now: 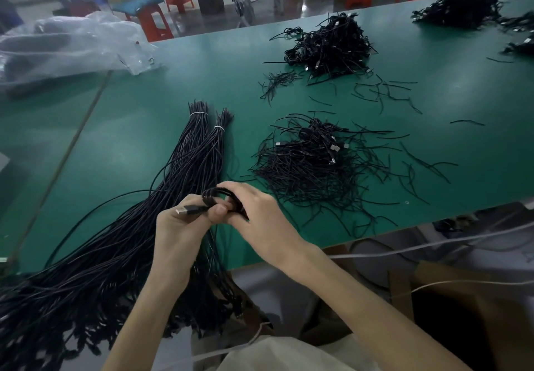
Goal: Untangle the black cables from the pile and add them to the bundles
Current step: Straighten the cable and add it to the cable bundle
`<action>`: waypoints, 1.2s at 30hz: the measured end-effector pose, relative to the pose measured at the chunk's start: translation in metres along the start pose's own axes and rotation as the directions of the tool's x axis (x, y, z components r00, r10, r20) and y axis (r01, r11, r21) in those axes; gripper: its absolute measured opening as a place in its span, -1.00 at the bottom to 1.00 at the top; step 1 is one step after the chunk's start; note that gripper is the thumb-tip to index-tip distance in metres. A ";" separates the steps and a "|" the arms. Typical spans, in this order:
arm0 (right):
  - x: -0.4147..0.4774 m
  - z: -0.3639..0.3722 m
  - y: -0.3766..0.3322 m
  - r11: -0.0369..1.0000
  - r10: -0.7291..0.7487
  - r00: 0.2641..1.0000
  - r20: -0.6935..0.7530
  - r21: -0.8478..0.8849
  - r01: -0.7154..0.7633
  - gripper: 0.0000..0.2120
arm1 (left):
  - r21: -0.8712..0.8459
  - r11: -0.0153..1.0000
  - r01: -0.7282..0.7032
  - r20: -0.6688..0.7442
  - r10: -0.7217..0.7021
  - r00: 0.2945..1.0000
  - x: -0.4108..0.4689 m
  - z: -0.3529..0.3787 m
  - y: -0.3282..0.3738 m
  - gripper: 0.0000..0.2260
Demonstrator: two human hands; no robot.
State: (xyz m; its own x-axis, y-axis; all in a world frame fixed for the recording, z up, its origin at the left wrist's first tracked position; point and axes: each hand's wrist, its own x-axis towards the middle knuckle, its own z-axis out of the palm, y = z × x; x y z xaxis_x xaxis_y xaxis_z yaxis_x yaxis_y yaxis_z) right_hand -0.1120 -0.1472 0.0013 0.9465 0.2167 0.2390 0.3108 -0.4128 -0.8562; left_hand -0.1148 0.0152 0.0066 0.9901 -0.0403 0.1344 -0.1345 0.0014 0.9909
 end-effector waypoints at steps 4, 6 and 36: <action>0.001 -0.010 0.000 0.982 0.140 0.977 0.163 -0.149 -0.116 -0.88 | 0.064 0.996 0.058 0.040 -0.061 0.997 0.004 -0.002 0.002 -0.91; -0.003 -0.012 0.001 0.950 0.099 0.979 0.178 -0.308 -0.040 -0.87 | 0.160 0.983 0.089 0.045 -0.098 0.994 0.006 -0.005 0.004 -0.90; 0.024 -0.060 0.055 0.490 -0.061 0.979 -0.192 -0.861 -0.138 -0.30 | 0.615 0.783 0.098 0.099 -0.200 0.975 0.039 -0.018 -0.040 -0.61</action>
State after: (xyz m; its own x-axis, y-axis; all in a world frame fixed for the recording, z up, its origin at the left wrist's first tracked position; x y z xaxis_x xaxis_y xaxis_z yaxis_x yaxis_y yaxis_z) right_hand -0.0667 -0.2176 -0.0123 0.9246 0.0674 0.3749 0.0960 -0.9937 -0.0583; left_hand -0.0702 0.0311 -0.0283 0.9881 -0.1381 -0.0671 -0.0329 -0.6171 0.7862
